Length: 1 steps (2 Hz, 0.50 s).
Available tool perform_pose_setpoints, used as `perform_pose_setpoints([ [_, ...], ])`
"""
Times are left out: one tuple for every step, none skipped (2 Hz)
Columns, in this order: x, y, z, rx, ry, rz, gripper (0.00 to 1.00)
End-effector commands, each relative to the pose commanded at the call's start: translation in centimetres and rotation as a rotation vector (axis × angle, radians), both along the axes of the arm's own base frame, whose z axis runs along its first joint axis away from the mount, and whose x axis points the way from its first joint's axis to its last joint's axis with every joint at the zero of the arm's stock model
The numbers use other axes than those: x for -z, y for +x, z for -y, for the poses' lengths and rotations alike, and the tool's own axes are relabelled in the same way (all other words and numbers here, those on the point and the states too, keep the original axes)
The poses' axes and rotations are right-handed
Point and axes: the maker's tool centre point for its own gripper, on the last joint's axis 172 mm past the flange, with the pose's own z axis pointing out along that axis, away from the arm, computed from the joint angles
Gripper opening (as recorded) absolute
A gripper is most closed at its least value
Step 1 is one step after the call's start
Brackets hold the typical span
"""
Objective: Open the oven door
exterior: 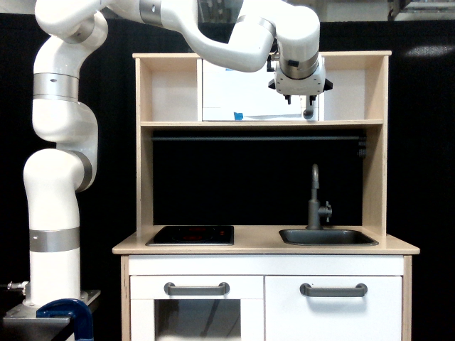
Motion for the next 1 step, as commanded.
perform_pose_setpoints([
  [-1.1,1.3,-2.9,0.0,0.0,0.0,1.0],
])
